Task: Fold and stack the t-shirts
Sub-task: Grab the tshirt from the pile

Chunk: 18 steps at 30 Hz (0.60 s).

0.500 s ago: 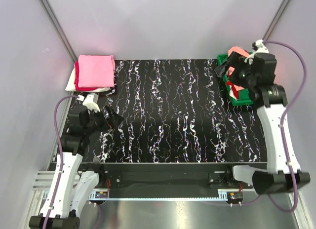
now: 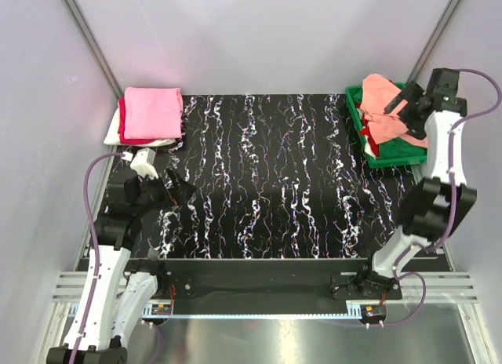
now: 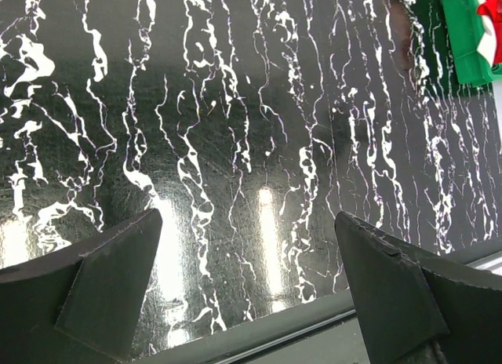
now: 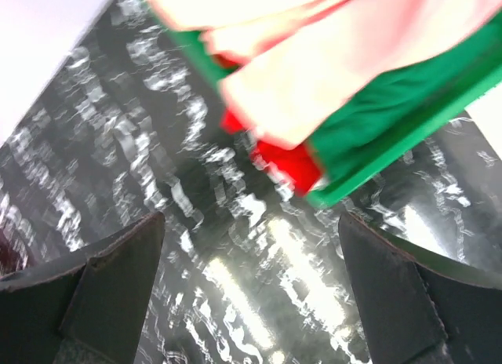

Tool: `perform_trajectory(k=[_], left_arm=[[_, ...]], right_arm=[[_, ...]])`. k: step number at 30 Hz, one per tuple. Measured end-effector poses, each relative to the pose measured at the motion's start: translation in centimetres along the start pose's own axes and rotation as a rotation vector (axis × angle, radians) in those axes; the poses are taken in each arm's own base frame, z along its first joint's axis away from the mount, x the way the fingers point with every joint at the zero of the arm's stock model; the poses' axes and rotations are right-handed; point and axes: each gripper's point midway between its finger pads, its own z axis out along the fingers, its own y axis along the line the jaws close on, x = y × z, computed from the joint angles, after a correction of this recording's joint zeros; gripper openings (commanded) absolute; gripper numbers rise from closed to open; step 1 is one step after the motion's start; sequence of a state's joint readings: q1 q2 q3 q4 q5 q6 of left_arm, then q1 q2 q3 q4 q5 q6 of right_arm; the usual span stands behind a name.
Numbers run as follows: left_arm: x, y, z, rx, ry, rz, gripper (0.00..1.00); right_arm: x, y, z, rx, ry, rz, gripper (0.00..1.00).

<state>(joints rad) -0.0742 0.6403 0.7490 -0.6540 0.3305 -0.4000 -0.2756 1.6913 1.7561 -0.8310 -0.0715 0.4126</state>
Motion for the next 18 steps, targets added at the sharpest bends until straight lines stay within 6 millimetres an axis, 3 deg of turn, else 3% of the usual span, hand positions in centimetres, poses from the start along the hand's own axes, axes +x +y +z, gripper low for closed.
perform_trajectory(k=[3,5,13,18], left_arm=[[-0.1,-0.2,-0.1,0.007,-0.006,0.003,0.99],[-0.2,-0.2,-0.1,0.010,-0.008,0.004,0.99],[-0.1,-0.1,0.0,0.008,-0.004,0.002,0.99],[0.0,0.0,0.2,0.004,0.006,-0.001,0.99]], right_arm=[[-1.0,-3.2,3.6,0.080,0.057,0.061,1.00],[-1.7,-4.2,5.6,0.109,0.073,0.078,1.00],[-4.5,-4.5,12.4,0.144,0.076,0.079,0.99],[-3.5,-6.0,14.3,0.206,0.107,0.089,0.94]])
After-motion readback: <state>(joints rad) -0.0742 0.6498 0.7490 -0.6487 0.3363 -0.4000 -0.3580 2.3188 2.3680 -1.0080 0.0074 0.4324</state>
